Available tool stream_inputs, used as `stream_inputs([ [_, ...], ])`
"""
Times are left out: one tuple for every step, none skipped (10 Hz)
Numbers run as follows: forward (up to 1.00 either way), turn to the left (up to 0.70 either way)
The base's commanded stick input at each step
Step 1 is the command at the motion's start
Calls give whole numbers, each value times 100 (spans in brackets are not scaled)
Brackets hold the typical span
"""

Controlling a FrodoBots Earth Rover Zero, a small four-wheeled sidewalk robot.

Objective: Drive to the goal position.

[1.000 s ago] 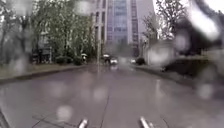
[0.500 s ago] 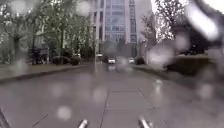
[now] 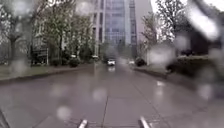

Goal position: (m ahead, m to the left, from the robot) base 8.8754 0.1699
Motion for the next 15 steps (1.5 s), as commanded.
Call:
stream_inputs([
  [70, 0],
  [70, 0],
  [70, 0],
  [70, 0],
  [70, 0],
  [70, 0],
  [70, 0],
  [70, 0],
  [70, -3],
  [70, -14],
  [70, -14],
  [70, -14],
  [70, -14],
  [70, -8],
  [70, 0],
])
